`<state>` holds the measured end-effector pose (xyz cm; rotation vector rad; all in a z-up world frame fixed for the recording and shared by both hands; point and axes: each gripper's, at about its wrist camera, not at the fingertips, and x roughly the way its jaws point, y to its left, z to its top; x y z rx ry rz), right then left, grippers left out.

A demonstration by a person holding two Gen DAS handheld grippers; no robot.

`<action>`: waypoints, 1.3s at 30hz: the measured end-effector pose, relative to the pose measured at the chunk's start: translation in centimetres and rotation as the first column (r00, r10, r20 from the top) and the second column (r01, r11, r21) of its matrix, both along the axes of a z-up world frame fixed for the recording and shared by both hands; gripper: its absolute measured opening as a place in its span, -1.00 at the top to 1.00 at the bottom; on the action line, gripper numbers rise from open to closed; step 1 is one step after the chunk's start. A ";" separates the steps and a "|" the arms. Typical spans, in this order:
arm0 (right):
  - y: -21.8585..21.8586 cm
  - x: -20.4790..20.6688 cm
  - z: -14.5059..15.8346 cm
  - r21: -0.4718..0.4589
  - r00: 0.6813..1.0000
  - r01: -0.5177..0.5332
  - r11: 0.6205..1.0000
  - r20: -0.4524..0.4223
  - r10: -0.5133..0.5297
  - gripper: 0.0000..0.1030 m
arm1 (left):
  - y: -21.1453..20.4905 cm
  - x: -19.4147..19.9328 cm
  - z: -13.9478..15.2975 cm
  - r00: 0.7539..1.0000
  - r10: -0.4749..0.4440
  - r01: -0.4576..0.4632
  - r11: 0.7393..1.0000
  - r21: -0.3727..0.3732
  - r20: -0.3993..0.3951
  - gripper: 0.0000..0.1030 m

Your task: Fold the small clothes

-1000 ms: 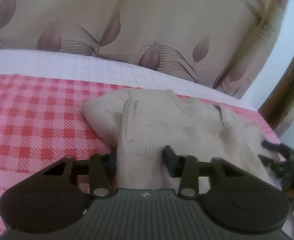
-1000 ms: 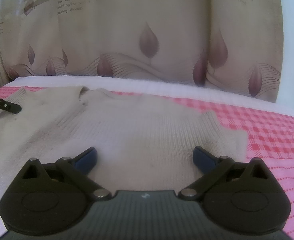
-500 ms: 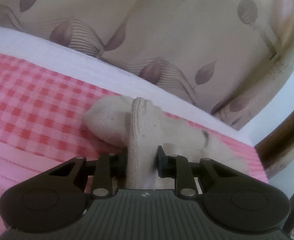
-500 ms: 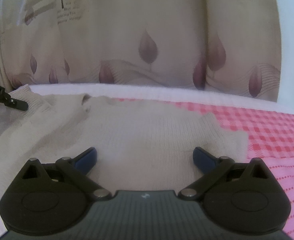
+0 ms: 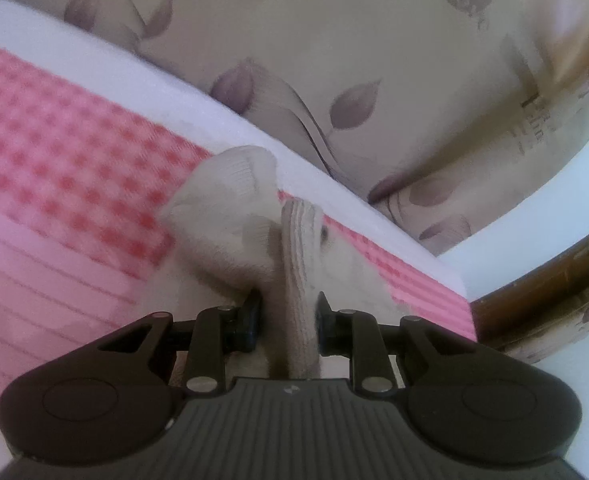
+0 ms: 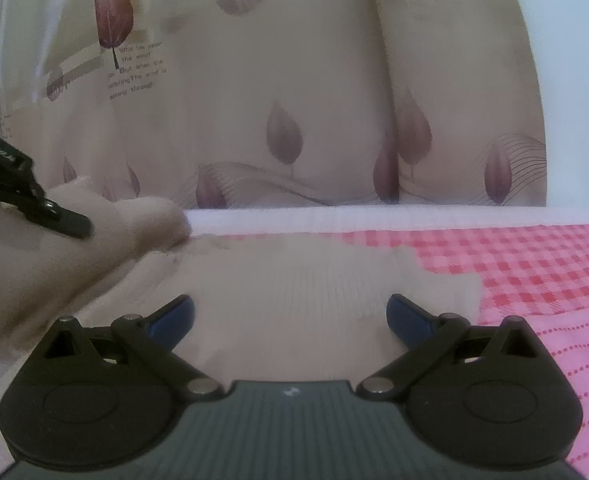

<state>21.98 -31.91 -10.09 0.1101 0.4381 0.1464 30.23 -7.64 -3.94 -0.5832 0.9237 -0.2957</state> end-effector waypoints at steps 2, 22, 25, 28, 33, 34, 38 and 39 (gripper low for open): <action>-0.1 -0.1 0.0 0.006 1.000 0.001 1.000 0.006 -0.001 -1.00 | -1.3 0.0 -0.4 1.000 -0.006 0.006 1.000 -0.003 -0.010 0.51; -2.2 0.4 -0.2 0.153 0.999 -0.021 0.988 -0.046 0.028 -1.00 | 1.1 -3.4 2.4 0.924 -0.140 0.241 0.935 -0.260 0.355 -0.66; -4.4 -0.1 -0.1 0.369 0.994 -0.052 0.928 -0.072 0.084 -1.00 | 3.1 -5.1 0.4 0.915 -0.164 0.228 0.964 -0.137 0.369 -0.66; -6.9 -1.2 -0.5 0.642 0.991 -0.067 0.764 -0.045 0.125 -1.00 | 3.9 -6.6 -2.6 0.905 -0.212 0.261 0.962 -0.086 0.368 -0.66; -6.1 0.4 -0.7 0.722 0.966 -0.071 0.689 -0.121 0.227 -1.00 | 2.9 -8.8 -6.0 0.874 -0.256 0.314 0.946 -0.078 0.414 -0.67; -5.6 0.7 -0.7 0.717 0.959 -0.076 0.693 -0.137 0.247 -1.00 | 2.6 -9.0 -6.4 0.863 -0.272 0.333 0.940 -0.074 0.426 -0.67; -2.8 2.1 -0.9 0.710 0.940 -0.101 0.697 -0.163 0.301 -1.00 | 1.8 -9.7 -8.5 0.826 -0.300 0.363 0.931 -0.042 0.477 -0.70; -2.1 2.7 -1.0 0.703 0.937 -0.094 0.705 -0.176 0.301 -0.97 | 1.8 -10.1 -8.7 0.820 -0.298 0.363 0.931 -0.041 0.488 -0.70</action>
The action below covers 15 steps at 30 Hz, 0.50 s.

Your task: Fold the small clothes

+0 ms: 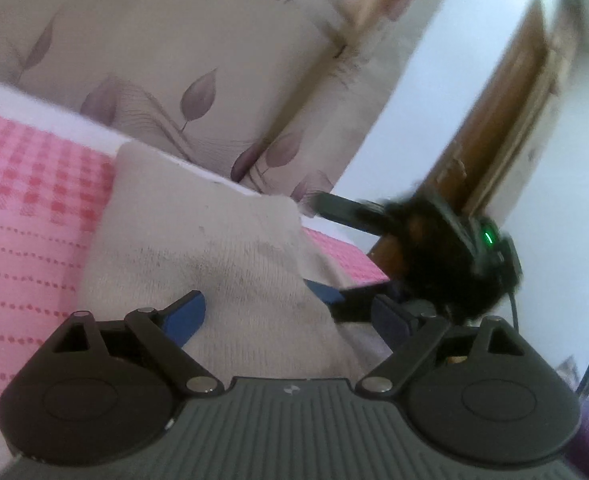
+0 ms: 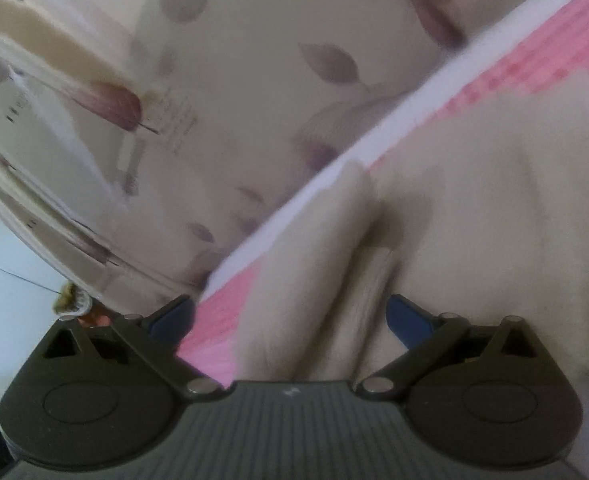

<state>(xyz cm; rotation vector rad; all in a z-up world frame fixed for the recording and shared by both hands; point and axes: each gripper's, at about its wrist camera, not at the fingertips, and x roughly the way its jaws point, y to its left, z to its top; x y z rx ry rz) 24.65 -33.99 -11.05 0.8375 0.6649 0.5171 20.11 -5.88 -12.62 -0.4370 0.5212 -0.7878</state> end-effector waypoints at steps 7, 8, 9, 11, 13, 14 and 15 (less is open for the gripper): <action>4.0 1.7 -0.1 -0.151 1.000 -0.016 0.988 -0.004 0.016 0.36 | 2.1 -0.8 -0.3 0.999 0.033 -0.035 0.994 -0.105 -0.024 -0.74; 4.6 1.4 0.2 -0.200 0.999 -0.015 0.980 0.029 0.021 0.42 | 2.4 -0.8 -0.3 0.999 0.039 -0.043 0.991 -0.125 -0.031 -0.74; 5.1 1.2 0.6 -0.245 0.998 -0.013 0.969 0.059 0.029 0.46 | 2.7 -0.9 -0.4 0.998 0.046 -0.051 0.989 -0.141 -0.036 -0.74; 5.6 0.9 1.8 -0.327 0.992 -0.008 0.945 0.114 0.048 0.54 | 3.3 -1.1 -0.3 0.996 0.074 -0.081 0.982 -0.170 -0.047 -0.75; 5.4 0.9 2.9 -0.368 0.987 -0.012 0.930 0.145 0.070 0.56 | 3.9 -1.4 0.1 0.992 0.122 -0.127 0.976 -0.179 -0.039 -0.86; 5.0 0.9 3.5 -0.386 0.985 -0.013 0.922 0.156 0.079 0.59 | 4.0 -1.8 0.2 0.988 0.151 -0.153 0.973 -0.174 -0.025 -0.93; 4.4 0.7 4.1 -0.410 0.982 -0.008 0.912 0.168 0.084 0.61 | 4.1 -2.0 0.4 0.984 0.177 -0.177 0.971 -0.161 -0.014 -0.99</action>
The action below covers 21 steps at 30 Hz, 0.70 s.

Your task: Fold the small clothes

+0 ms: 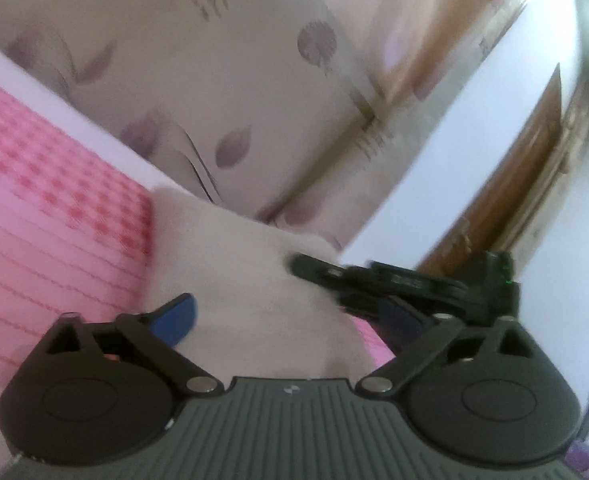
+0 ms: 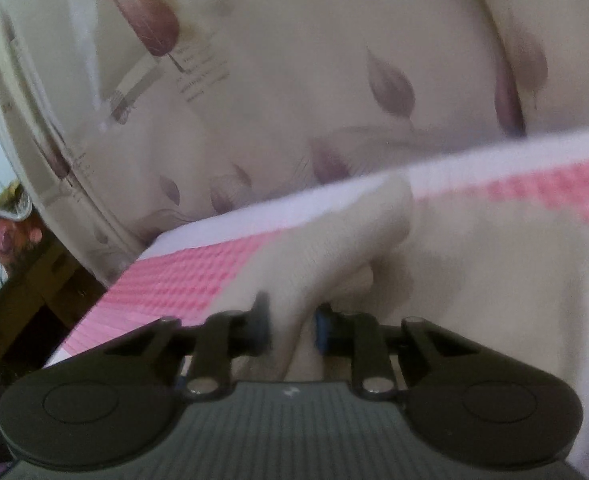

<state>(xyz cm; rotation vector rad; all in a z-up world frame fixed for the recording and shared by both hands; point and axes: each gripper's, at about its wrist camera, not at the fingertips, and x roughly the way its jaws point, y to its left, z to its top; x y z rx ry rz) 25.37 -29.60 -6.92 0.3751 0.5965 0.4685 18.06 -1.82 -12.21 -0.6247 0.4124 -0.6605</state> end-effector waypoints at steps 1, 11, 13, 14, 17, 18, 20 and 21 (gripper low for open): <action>-0.7 0.0 0.6 -0.021 1.000 0.004 1.000 0.012 -0.004 0.63 | 0.0 0.0 0.2 1.000 0.013 -0.014 1.000 0.013 0.007 -1.00; -9.8 -0.4 2.2 -0.109 0.987 0.160 0.981 0.020 -0.158 0.70 | -0.8 1.1 -0.5 0.997 -0.015 0.019 0.999 0.045 -0.078 -1.00; -11.5 -0.6 1.8 -0.109 0.982 0.190 0.976 0.010 -0.190 0.70 | -0.9 1.2 -0.5 0.997 -0.018 0.022 0.999 0.050 -0.077 -1.00; -12.3 -0.6 1.5 -0.101 0.979 0.203 0.974 0.002 -0.204 0.70 | -1.0 1.2 -0.5 0.997 -0.021 0.025 0.998 0.056 -0.075 -1.00; -13.0 -0.5 0.7 -0.147 0.979 0.197 0.969 -0.022 -0.202 0.70 | -1.3 1.2 -0.5 0.997 -0.033 0.038 0.997 0.073 -0.068 -1.00; -13.2 -0.4 0.3 -0.138 0.980 0.186 0.973 -0.039 -0.193 0.70 | -1.4 1.2 -0.5 0.997 -0.035 0.041 0.996 0.078 -0.067 -1.00; -13.4 0.1 -0.9 -0.124 0.980 0.173 0.977 -0.078 -0.183 0.70 | -1.7 1.4 -0.4 0.997 -0.037 0.043 0.995 0.087 -0.067 -1.00; -13.0 0.2 -1.4 -0.156 0.980 0.165 0.974 -0.083 -0.180 0.70 | -1.8 1.3 -0.4 0.997 -0.036 0.042 0.995 0.091 -0.067 -1.00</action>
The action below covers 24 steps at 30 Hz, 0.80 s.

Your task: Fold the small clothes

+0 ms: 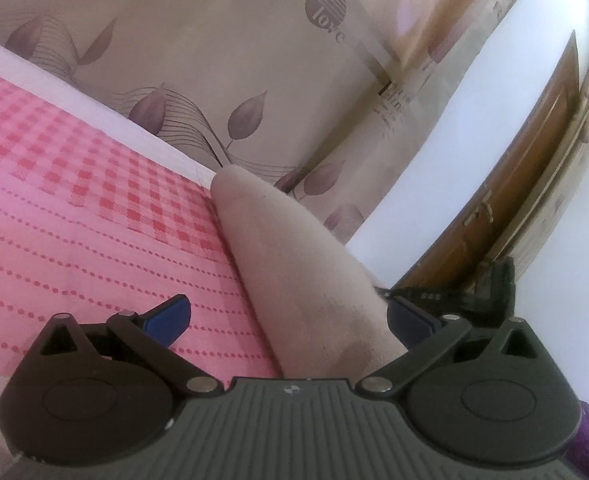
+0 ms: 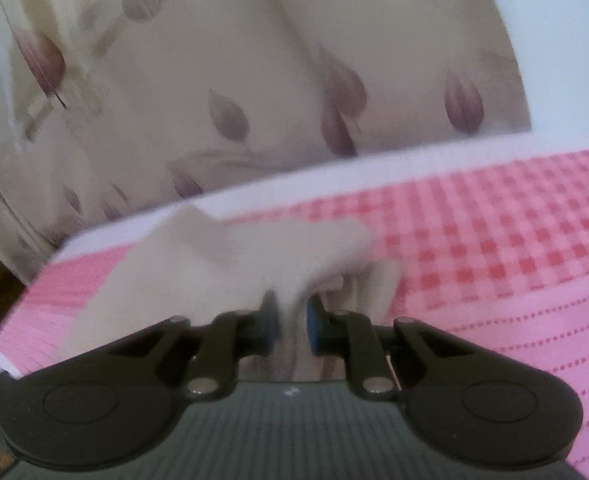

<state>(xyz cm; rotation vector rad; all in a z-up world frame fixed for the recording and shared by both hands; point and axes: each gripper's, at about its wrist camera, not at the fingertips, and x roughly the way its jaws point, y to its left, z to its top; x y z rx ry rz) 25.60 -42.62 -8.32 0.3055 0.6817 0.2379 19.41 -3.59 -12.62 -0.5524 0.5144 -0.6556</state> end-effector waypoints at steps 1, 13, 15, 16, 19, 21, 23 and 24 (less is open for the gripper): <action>0.5 0.2 -0.4 -0.033 1.000 -0.018 0.999 -0.001 0.018 0.70 | 0.1 -0.1 -0.1 1.000 0.003 -0.003 1.000 0.003 0.001 -1.00; 1.8 -9.0 3.8 0.032 0.964 0.041 0.999 0.262 -0.047 0.65 | -4.8 -5.5 2.8 0.973 -0.120 0.029 0.912 0.410 0.198 -1.00; 3.4 -9.5 3.6 0.015 0.969 -0.038 0.999 0.246 0.033 0.65 | -7.0 -5.8 2.8 0.973 -0.137 0.028 0.872 0.489 0.188 -1.00; 4.4 -9.2 3.2 -0.016 0.972 -0.064 0.998 0.224 0.066 0.65 | -8.0 -5.7 2.7 0.975 -0.130 0.018 0.855 0.518 0.182 -1.00; 6.2 -7.9 1.7 -0.115 0.980 -0.095 0.989 0.163 0.113 0.65 | -10.9 -4.9 2.2 0.983 -0.087 -0.021 0.816 0.578 0.159 -1.00; 6.3 -7.0 0.7 -0.164 0.987 -0.087 0.983 0.118 0.107 0.66 | -12.3 -4.0 1.9 0.988 0.004 -0.101 0.763 0.638 0.152 -1.00; 5.8 -6.7 -0.2 -0.186 0.992 -0.080 0.979 0.078 0.096 0.67 | -12.2 -3.1 1.5 0.984 0.107 -0.177 0.728 0.663 0.145 -0.99; 5.4 -6.9 -0.6 -0.180 0.993 -0.083 0.980 0.065 0.096 0.68 | -11.8 -2.9 1.4 0.977 0.154 -0.211 0.719 0.662 0.144 -1.00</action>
